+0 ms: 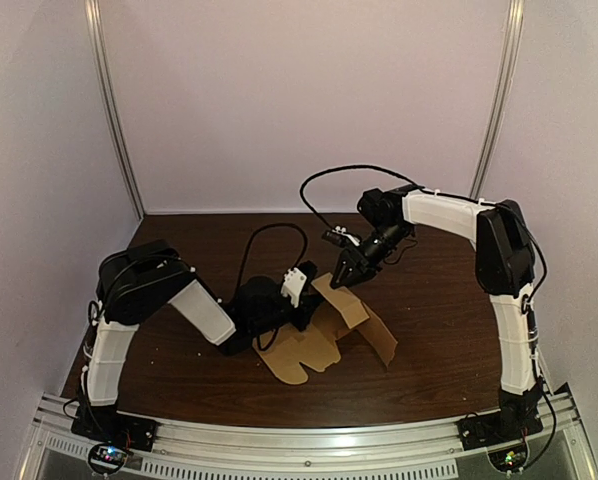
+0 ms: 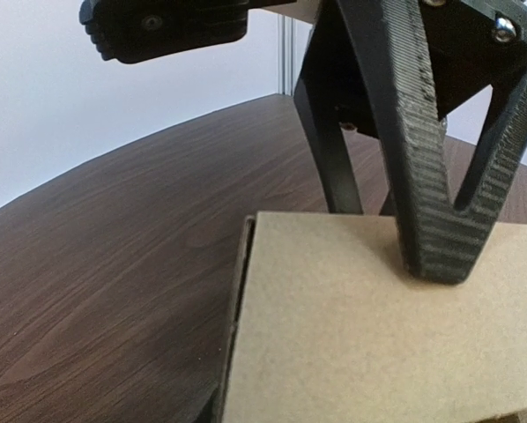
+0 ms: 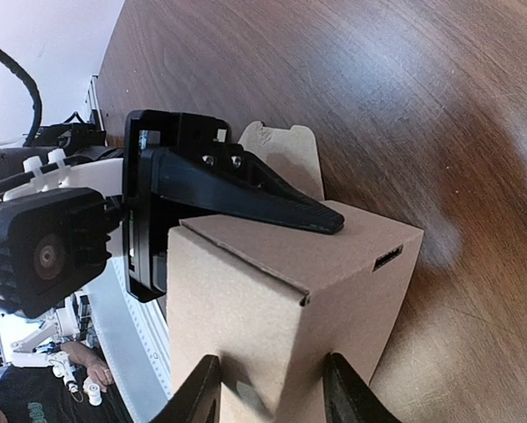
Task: Fold the paper box
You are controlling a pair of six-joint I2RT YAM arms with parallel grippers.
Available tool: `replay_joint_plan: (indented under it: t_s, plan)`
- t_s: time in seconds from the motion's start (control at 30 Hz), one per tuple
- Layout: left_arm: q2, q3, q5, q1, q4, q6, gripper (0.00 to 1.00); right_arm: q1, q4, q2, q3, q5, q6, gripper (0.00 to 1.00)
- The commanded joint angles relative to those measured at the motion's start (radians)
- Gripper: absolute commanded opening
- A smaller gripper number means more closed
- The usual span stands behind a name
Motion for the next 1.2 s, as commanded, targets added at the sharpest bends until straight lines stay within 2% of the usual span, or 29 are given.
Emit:
replay_joint_plan:
  t_s: [0.0,0.3,0.4,0.57,0.8,0.93,1.03,1.1,1.17]
  plan:
    - [0.018,0.021,0.013,0.023,0.018,0.01,0.21,0.0,-0.028,0.037,0.018,-0.027,-0.006,0.4]
    - [0.033,0.053,0.036,0.025,0.012,0.004,0.16,0.0,-0.032,0.061,0.021,-0.088,0.013,0.39]
    - [0.034,0.063,0.056,0.025,-0.001,-0.001,0.23,0.0,-0.032,0.065,0.022,-0.11,0.021,0.4]
    - [0.044,0.094,0.09,0.026,-0.038,0.004,0.24,-0.001,-0.032,0.074,0.022,-0.133,0.023,0.4]
    - [0.042,0.106,0.083,0.025,-0.067,0.008,0.16,-0.004,-0.039,0.083,0.033,-0.14,0.029,0.4]
    - [0.027,0.092,-0.023,0.011,-0.081,0.005,0.1,-0.004,-0.038,0.082,0.028,-0.157,0.036,0.4]
    - [0.02,0.077,-0.181,-0.027,-0.055,0.029,0.13,-0.004,-0.021,0.084,0.012,-0.191,0.058,0.42]
    - [0.019,0.074,-0.234,-0.041,-0.037,0.025,0.17,-0.004,-0.009,0.084,0.004,-0.218,0.073,0.43]
    - [0.012,0.072,-0.313,-0.058,-0.038,0.028,0.15,-0.005,-0.005,0.084,0.001,-0.242,0.083,0.43]
